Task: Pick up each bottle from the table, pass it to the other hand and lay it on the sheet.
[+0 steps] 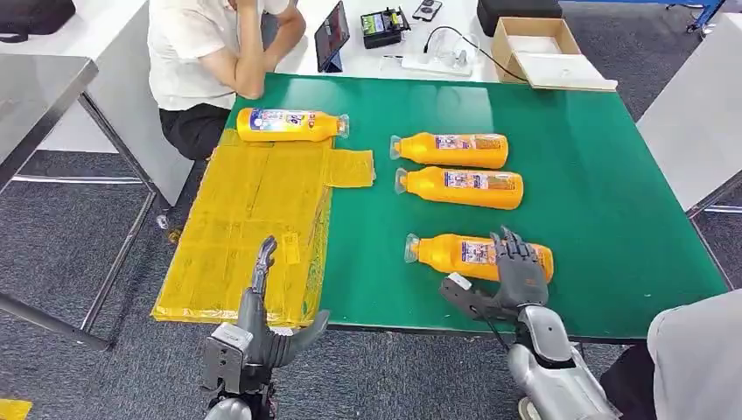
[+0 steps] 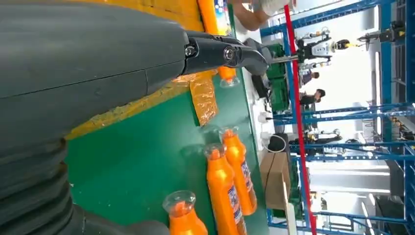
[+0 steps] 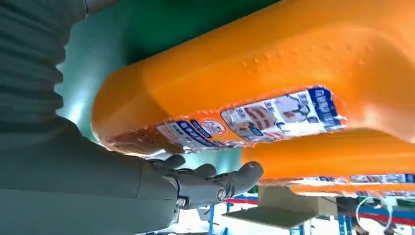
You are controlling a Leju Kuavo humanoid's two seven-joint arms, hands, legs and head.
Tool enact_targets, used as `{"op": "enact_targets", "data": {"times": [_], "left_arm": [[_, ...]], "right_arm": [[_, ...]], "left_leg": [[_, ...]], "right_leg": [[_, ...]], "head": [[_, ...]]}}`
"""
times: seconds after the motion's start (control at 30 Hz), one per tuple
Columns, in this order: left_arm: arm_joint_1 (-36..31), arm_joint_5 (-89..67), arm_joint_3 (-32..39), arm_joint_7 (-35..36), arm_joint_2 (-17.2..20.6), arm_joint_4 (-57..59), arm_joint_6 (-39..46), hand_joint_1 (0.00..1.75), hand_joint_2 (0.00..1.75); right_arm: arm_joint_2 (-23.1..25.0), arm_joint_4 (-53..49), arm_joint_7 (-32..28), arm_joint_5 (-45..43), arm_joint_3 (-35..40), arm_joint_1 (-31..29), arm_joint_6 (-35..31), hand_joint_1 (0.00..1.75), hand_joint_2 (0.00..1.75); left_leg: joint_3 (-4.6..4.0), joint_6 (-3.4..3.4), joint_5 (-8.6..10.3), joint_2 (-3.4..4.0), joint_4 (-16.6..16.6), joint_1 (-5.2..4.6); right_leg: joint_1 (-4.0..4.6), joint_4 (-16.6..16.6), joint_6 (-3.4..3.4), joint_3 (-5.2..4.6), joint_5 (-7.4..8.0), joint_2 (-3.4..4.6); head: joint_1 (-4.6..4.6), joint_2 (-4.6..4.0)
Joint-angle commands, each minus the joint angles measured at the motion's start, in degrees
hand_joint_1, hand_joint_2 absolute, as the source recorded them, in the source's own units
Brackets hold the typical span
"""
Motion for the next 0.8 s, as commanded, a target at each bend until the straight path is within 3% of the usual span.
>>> {"op": "enact_targets", "data": {"times": [0.03, 0.33, 0.6, 0.8], "left_arm": [[-1.4, 0.0, 0.4, 0.4, 1.1, 2.4, 0.2, 0.0, 1.75], [-3.0, -0.1, 0.3, 0.8, 0.8, 5.9, 0.2, 0.0, 1.75], [-2.9, 0.1, 0.7, 1.2, 0.7, 6.4, 0.0, 0.0, 1.75], [-3.5, 0.3, 0.6, 1.3, 0.6, 7.4, -0.2, 0.0, 1.75]], "right_arm": [[-0.2, 8.2, 1.2, -0.7, -0.9, -3.9, 1.5, 0.0, 1.75], [-0.2, 21.2, 3.5, -0.3, -4.8, -8.4, -0.5, 0.0, 1.75], [-0.3, 22.7, 4.2, 1.1, -5.1, -8.8, 0.6, 0.0, 1.75], [0.2, 23.9, 0.6, -1.0, -6.2, -9.5, 3.4, 0.0, 1.75]], "left_leg": [[0.19, 0.08, -0.03, 0.08, -0.1, -0.04], [0.34, 0.11, -0.01, 0.02, -0.1, -0.06], [0.54, 0.13, 0.0, -0.02, -0.1, -0.04], [0.65, 0.13, 0.02, 0.04, -0.2, -0.05]], "right_leg": [[-0.01, 0.0, -0.07, 0.16, -0.03, -0.01], [-0.02, -0.1, -0.09, 0.32, -0.04, -0.09], [0.02, -0.2, -0.12, 0.55, -0.04, -0.16], [0.01, -0.2, -0.14, 0.64, 0.0, -0.1]], "head": [[0.0, 0.0], [0.02, 0.0], [0.0, 0.0], [0.02, 0.0]]}}
